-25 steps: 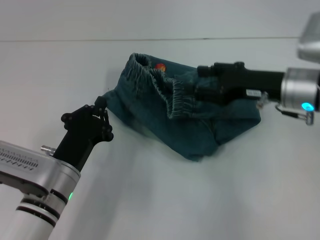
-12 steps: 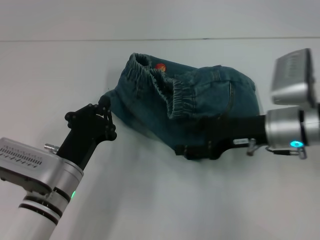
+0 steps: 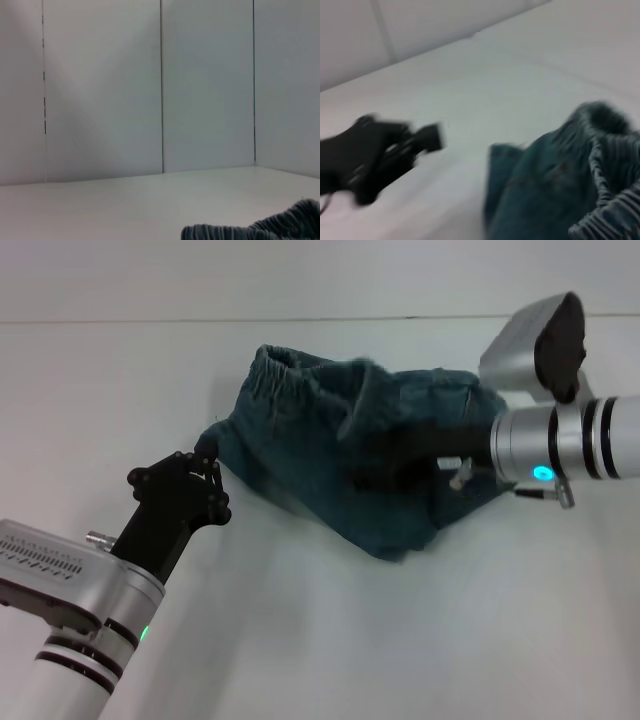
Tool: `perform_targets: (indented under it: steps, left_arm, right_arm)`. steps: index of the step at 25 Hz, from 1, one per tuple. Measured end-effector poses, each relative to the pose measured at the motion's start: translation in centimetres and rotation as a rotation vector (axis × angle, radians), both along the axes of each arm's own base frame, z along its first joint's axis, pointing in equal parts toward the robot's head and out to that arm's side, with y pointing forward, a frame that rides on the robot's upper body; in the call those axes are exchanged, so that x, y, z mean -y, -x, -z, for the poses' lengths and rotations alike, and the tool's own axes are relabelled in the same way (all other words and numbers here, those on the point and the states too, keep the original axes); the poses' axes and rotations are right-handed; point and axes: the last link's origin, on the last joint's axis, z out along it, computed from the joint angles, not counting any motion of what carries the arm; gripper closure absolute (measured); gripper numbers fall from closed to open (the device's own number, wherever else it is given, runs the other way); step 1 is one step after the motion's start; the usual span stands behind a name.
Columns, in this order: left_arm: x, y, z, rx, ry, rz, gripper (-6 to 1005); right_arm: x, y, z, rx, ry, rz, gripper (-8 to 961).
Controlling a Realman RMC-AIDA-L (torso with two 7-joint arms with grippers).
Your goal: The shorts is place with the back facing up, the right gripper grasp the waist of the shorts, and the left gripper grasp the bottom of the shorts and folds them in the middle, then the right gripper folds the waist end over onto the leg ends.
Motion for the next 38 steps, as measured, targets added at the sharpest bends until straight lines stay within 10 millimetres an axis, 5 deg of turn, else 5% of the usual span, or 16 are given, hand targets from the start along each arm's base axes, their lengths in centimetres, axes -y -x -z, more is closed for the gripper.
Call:
perform_targets:
  steps: [14, 22, 28, 34, 38]
  left_arm:
    - [0.1, 0.1, 0.1, -0.008, 0.010, 0.004, 999]
    - [-0.1, 0.0, 0.2, -0.015, 0.017, 0.007, 998]
    - [0.1, -0.2, 0.1, -0.015, 0.042, 0.057, 915]
    - [0.2, 0.2, -0.5, 0.041, 0.166, 0.144, 792]
    - [-0.2, 0.6, -0.7, 0.033, 0.307, 0.195, 711]
  right_arm:
    - [-4.4, -0.6, -1.4, 0.093, -0.261, 0.058, 266]
    - [-5.0, -0.7, -2.3, 0.108, -0.337, 0.051, 266]
    - [-3.1, -0.7, -4.2, -0.018, -0.353, 0.006, 265]
    - [1.0, -1.7, -7.0, -0.161, -0.318, -0.047, 265]
    - [4.0, -3.5, -7.8, -0.189, -0.283, -0.052, 176]
